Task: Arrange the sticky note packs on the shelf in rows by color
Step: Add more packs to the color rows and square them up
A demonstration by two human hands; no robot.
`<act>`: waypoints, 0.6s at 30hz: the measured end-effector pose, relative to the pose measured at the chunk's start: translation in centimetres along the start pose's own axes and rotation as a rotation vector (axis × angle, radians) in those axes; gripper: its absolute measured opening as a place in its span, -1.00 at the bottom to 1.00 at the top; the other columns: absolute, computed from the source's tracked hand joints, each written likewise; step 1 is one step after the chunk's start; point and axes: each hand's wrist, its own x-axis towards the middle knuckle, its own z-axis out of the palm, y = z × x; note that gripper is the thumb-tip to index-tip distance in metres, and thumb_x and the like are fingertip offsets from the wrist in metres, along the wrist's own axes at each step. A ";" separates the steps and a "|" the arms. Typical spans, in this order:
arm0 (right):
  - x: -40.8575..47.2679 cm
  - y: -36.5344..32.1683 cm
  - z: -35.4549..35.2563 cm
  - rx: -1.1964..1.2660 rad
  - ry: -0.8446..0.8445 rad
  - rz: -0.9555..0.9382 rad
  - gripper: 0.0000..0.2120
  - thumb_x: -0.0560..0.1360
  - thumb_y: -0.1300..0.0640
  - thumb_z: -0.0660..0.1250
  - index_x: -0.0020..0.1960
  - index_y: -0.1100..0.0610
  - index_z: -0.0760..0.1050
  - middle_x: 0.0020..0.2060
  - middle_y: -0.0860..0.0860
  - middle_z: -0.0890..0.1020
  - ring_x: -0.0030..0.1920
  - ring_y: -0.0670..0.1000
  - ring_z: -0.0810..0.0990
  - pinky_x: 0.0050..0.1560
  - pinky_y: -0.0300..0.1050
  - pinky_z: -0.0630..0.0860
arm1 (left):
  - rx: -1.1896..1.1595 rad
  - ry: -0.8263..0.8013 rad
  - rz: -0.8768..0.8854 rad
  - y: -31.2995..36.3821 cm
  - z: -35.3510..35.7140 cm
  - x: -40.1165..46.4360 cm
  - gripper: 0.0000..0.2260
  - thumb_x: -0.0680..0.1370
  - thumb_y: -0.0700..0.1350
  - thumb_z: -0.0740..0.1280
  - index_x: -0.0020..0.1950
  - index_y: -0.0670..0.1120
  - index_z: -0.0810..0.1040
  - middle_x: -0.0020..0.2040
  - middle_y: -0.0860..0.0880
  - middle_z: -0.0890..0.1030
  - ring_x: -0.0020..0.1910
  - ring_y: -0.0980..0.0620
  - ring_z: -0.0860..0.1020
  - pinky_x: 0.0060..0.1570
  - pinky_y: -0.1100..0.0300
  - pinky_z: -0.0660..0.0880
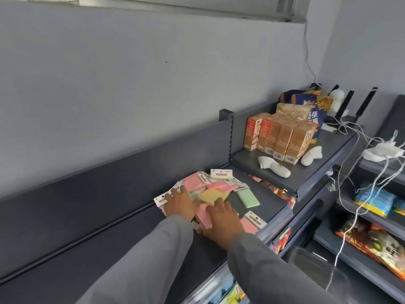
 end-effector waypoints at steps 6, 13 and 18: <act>1.5 0.4 -1.2 0.080 -0.108 0.026 -0.31 0.37 -0.22 0.40 0.39 0.04 0.33 0.27 0.12 0.32 0.26 0.23 0.32 0.29 0.14 0.38 | -0.171 -0.048 -0.072 0.6 -0.5 1.0 -0.36 0.43 0.11 0.44 0.43 0.03 0.28 0.32 -0.14 0.32 0.37 -0.21 0.26 0.13 -0.07 0.43; 1.3 2.3 -3.3 0.160 -0.182 -0.127 -0.44 0.57 -0.15 0.03 0.51 0.01 0.23 0.25 0.20 0.50 0.27 0.28 0.31 0.29 0.20 0.28 | -0.380 0.261 -0.043 -0.7 -0.9 -2.8 -0.73 0.51 -0.27 0.29 0.15 0.00 0.49 0.17 -0.01 0.31 0.16 -0.13 0.45 0.07 -0.02 0.53; 0.2 1.7 -2.9 0.952 -0.351 -0.114 -0.39 0.53 0.08 0.13 0.53 -0.23 0.12 0.40 0.06 0.36 0.37 0.14 0.35 0.37 0.13 0.33 | -0.662 0.421 -0.106 -3.3 -1.6 -8.0 -0.77 0.57 -0.29 0.27 0.07 0.02 0.57 0.10 -0.05 0.48 -0.02 -0.05 0.53 -0.07 0.26 0.40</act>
